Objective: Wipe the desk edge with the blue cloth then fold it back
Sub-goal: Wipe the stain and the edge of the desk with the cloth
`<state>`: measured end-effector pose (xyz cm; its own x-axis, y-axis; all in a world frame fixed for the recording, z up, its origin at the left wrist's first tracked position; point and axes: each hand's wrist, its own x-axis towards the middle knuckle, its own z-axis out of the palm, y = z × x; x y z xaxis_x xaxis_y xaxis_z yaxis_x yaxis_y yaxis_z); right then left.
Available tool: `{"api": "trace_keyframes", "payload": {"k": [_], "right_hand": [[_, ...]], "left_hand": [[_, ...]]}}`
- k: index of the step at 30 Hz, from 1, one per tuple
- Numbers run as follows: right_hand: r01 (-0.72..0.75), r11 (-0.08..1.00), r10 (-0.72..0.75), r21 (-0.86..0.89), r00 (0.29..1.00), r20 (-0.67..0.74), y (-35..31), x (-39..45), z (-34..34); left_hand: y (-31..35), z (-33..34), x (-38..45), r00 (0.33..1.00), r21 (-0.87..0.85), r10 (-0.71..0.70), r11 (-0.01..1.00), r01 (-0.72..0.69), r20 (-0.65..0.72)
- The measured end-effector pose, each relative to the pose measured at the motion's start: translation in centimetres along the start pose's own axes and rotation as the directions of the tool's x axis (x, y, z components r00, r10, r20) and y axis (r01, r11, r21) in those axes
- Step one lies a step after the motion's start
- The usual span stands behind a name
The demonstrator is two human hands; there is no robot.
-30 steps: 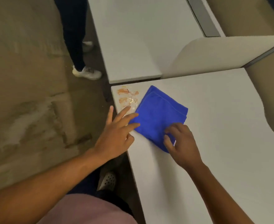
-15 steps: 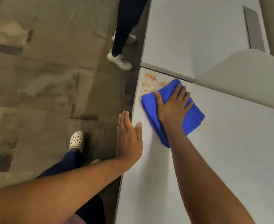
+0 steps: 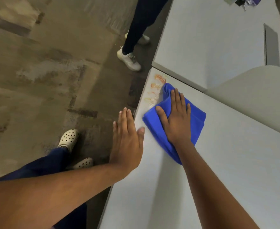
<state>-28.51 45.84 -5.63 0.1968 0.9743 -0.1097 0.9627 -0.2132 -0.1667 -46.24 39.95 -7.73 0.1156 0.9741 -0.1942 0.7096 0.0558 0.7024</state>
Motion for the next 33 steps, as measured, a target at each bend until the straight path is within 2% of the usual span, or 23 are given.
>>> {"api": "trace_keyframes", "payload": {"k": [4,7,10,11,13,16,18,21,24,26,27,29,30,31,33], "right_hand": [[-0.103,0.994,0.104,0.021,0.993,-0.053,-1.2,4.8,-0.3],[-0.109,0.994,0.109,-0.007,0.993,-0.042,-2.6,5.1,-0.4],[0.002,1.0,-0.003,-0.02,1.0,-0.009,-4.2,2.3,-0.5],[0.055,0.998,-0.055,-0.001,0.998,0.02,-4.4,0.9,-0.5],[0.155,0.987,-0.159,0.053,0.984,0.084,-3.6,-1.4,-0.6],[0.243,0.962,-0.256,0.125,0.961,0.102,0.0,-0.9,-1.6],[0.173,0.972,-0.185,0.156,0.981,0.065,1.5,1.4,-2.1],[0.012,0.979,-0.008,0.204,1.0,-0.021,1.1,4.3,-1.9],[-0.118,0.965,0.133,0.234,0.99,-0.049,0.2,4.0,-1.5],[-0.14,0.961,0.153,0.238,0.987,-0.038,0.0,1.7,-1.3],[-0.107,0.969,0.114,0.223,0.993,-0.022,-0.1,0.1,-1.3],[0.029,0.993,-0.033,0.116,0.999,0.037,-0.3,-3.3,-1.2],[0.088,0.995,-0.091,0.042,0.993,0.078,-0.3,-4.5,-1.0],[0.119,0.993,-0.116,-0.022,0.988,0.106,-0.5,-5.2,-0.6],[0.079,0.994,-0.072,-0.076,0.993,0.093,-1.9,-5.0,0.1]], "left_hand": [[-0.2,0.3,0.2,0.999,0.069,0.042,0.997,-0.04,-0.03],[-0.1,0.2,0.2,0.998,0.091,0.051,0.995,-0.048,-0.029],[-0.2,-0.1,0.2,0.999,0.031,0.048,0.998,-0.047,-0.026],[-0.6,-0.5,-0.2,0.996,0.023,0.088,0.996,-0.088,-0.016],[-2.0,-1.9,-2.0,0.962,0.071,0.272,0.96,-0.272,0.021],[-4.2,-4.7,-5.4,0.795,0.159,0.586,0.78,-0.605,0.154],[-5.4,-5.4,-6.2,0.652,0.188,0.712,0.625,-0.758,0.261],[-6.2,-5.0,-5.5,0.514,0.113,0.751,0.518,-0.848,0.414],[-7.1,-4.8,-3.9,0.358,0.049,0.777,0.391,-0.919,0.519],[-7.3,-4.9,-2.7,0.243,-0.007,0.757,0.31,-0.951,0.607],[-7.2,-4.9,-2.2,0.197,-0.043,0.731,0.295,-0.955,0.653],[-6.9,-5.1,-1.5,0.148,-0.094,0.691,0.3,-0.949,0.708],[-6.9,-5.1,-1.5,0.153,-0.096,0.7,0.303,-0.948,0.697],[-6.9,-5.1,-1.7,0.168,-0.087,0.729,0.298,-0.951,0.663],[-7.3,-4.8,-2.1,0.191,-0.048,0.786,0.271,-0.961,0.589]]}}
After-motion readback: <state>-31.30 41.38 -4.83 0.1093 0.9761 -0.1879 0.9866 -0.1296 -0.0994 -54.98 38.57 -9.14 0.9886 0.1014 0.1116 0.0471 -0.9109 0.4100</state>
